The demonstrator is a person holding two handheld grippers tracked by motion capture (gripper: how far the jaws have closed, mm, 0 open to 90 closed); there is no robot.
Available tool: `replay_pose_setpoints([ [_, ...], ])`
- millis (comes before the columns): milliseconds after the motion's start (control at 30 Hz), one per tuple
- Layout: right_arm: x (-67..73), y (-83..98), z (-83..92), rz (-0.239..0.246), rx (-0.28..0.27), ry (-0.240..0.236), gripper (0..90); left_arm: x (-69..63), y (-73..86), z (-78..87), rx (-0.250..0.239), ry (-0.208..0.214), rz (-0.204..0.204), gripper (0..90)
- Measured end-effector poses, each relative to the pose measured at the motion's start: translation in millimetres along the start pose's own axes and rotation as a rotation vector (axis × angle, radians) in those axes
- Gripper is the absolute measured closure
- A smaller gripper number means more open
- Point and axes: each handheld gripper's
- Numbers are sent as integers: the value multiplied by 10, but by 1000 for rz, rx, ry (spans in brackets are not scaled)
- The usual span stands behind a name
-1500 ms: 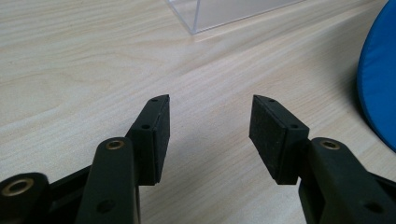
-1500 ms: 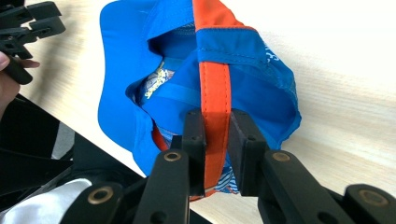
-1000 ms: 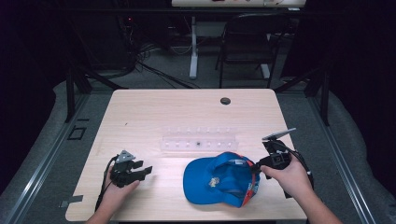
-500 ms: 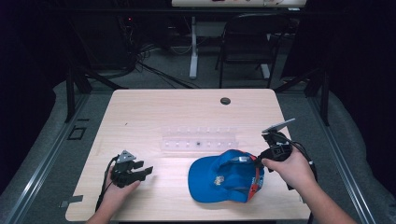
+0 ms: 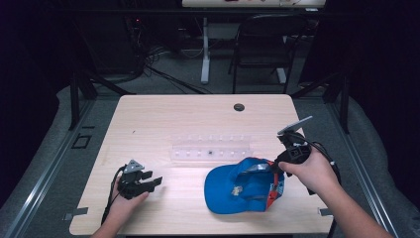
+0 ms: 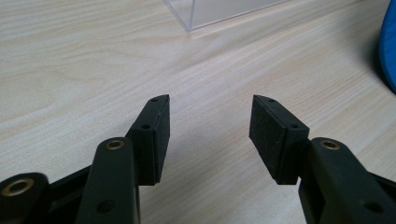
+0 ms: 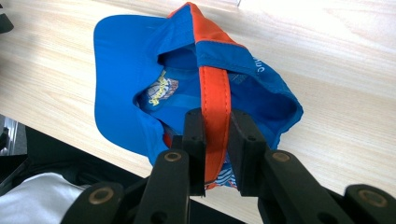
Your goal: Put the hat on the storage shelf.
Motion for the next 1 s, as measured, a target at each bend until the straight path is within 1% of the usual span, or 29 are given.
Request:
replay_pose_setpoints([
  [33, 9, -9, 18, 0, 5, 3, 782, 1, -1, 1, 1, 1, -2, 485],
  [67, 7, -18, 42, 11, 14, 2, 782, -2, -1, 1, 1, -3, -2, 485],
  [133, 27, -28, 82, 3, 6, 5, 782, -4, 0, 0, -1, -4, -1, 485],
  [167, 27, -35, 103, 9, 10, 3, 782, -4, 0, 0, -2, -5, 0, 485],
  [200, 37, -38, 117, 7, 5, 7, 782, -1, -1, 2, 1, 1, -1, 485],
  [267, 59, -47, 137, -2, -3, 13, 782, -3, -1, 3, 0, -3, 0, 485],
  [300, 59, -56, 155, 4, 9, 10, 782, -4, -1, 2, -1, -4, -1, 485],
  [400, 87, -74, 193, 5, 4, 22, 782, -6, 0, -2, -3, -5, 1, 485],
  [433, 97, -76, 199, -2, -7, 20, 783, -6, 1, -1, -3, -5, 1, 485],
  [467, 96, -88, 223, 9, 3, 20, 783, -4, 0, 0, -1, -5, -1, 485],
  [533, 97, -98, 246, 13, 14, 15, 783, -1, 0, 3, 1, 1, 0, 485],
  [600, 108, -121, 310, 13, 12, 7, 783, 3, -1, 6, 3, 1, -4, 485],
  [667, 121, -131, 356, -2, 1, -3, 783, 3, -1, 5, 3, 1, -4, 485],
  [767, 131, -146, 423, 0, -4, -7, 784, -7, 1, 3, -2, 1, 3, 485],
  [833, 145, -151, 465, -1, -8, -6, 784, -6, 0, 5, -1, 2, 1, 485],
  [900, 150, -157, 499, 2, -6, -21, 784, -5, 0, 5, 0, 2, 0, 485],
  [1000, 169, -161, 534, 5, -9, -19, 783, -6, -1, 3, 0, 2, -1, 485],
])
Point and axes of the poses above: each handheld gripper's, and its own axes: z roughly backward along the jaws, y roughly out of its underside, x roughly to its left, and after that the axes turned 2 degrees about -z, right-handed
